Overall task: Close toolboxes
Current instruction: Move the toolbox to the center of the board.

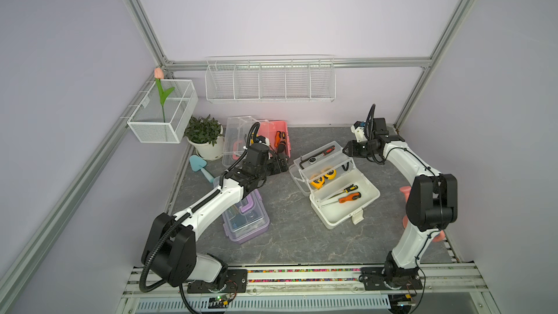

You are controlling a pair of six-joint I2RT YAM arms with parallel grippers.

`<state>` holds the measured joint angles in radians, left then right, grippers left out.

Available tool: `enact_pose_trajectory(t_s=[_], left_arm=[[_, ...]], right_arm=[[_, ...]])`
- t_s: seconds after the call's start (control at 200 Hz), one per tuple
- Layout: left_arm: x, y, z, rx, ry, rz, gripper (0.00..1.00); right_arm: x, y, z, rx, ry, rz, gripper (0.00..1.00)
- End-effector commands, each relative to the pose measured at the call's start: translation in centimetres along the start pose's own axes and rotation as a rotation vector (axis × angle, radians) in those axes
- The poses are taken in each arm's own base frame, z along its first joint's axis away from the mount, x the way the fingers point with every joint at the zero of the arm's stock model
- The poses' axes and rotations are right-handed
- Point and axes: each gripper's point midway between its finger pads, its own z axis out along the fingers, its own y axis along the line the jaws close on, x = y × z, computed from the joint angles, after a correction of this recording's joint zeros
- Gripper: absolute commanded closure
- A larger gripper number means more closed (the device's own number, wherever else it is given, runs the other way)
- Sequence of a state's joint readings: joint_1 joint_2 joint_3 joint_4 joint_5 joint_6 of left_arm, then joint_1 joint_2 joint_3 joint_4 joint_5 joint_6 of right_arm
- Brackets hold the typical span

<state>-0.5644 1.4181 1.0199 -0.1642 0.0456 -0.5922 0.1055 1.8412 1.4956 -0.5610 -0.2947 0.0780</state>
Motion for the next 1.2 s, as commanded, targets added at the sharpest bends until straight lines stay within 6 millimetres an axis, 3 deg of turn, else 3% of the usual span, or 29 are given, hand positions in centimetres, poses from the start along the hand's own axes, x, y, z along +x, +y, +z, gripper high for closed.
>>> enact_pose_trajectory(t_s=[0.0,0.27,0.325,0.415,0.745,0.76,0.8,0.985,1.195], left_arm=[[0.4,0.3,-0.7,-0.013,0.002,0.006,0.09],[0.6,0.5,-1.1,-0.021,0.002,0.004,0.09],[0.5,0.6,-1.2,-0.027,-0.001,0.004,0.09],[0.6,1.0,-1.3,-0.049,0.004,-0.009,0.09],[1.7,2.7,-1.8,-0.087,0.034,-0.066,0.09],[1.8,2.8,-1.9,-0.089,0.035,-0.069,0.09],[1.9,3.0,-1.9,-0.094,0.036,-0.073,0.09],[2.5,4.1,-2.3,-0.122,0.045,-0.084,0.09],[3.7,5.8,-2.0,-0.197,0.082,-0.046,0.1]], right_arm=[[0.6,-0.2,0.7,0.022,0.044,-0.073,0.65],[1.0,-0.2,2.5,0.077,0.096,-0.241,0.76],[1.2,0.3,2.7,0.047,0.111,-0.288,0.85],[1.9,1.0,2.9,-0.002,0.137,-0.354,0.93],[3.7,5.7,1.8,-0.209,0.086,-0.645,0.93],[4.2,7.1,1.9,-0.24,0.093,-0.685,0.93],[4.7,8.0,1.8,-0.274,0.099,-0.726,0.93],[5.8,9.7,1.5,-0.375,0.145,-0.819,0.93],[5.2,10.6,1.0,-0.382,0.105,-0.837,0.91]])
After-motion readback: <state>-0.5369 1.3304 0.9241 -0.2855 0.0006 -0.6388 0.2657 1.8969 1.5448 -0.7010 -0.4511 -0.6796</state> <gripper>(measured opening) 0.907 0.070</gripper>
